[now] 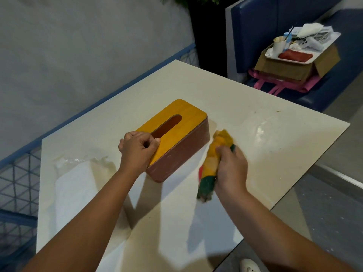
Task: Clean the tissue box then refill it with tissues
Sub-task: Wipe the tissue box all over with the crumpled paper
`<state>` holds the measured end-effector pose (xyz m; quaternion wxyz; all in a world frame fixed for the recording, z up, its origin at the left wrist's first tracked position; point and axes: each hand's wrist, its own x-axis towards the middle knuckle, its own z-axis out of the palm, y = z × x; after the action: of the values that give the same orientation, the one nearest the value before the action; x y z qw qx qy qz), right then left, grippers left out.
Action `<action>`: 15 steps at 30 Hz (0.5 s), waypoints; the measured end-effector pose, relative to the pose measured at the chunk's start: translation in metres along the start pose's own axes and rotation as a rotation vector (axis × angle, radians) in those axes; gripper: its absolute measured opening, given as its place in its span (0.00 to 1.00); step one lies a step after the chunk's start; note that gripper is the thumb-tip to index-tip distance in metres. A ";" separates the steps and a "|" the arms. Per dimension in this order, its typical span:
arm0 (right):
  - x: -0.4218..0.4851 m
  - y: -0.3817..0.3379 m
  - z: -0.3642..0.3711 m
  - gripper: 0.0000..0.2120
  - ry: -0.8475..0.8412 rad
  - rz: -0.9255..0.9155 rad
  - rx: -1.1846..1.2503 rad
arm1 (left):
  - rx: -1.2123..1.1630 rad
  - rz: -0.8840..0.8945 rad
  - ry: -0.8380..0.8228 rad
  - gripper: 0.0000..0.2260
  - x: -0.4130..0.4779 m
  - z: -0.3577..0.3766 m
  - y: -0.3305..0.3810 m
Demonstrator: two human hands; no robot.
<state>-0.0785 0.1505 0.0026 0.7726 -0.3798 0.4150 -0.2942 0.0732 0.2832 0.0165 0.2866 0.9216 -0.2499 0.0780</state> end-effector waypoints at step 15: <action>0.074 0.016 0.031 0.18 -0.052 -0.102 -0.501 | -0.014 -0.010 -0.006 0.12 -0.002 -0.002 0.004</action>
<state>-0.0141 0.1129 -0.0304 0.6491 -0.5871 0.4353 -0.2108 0.0699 0.2824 0.0193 0.2926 0.9211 -0.2467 0.0719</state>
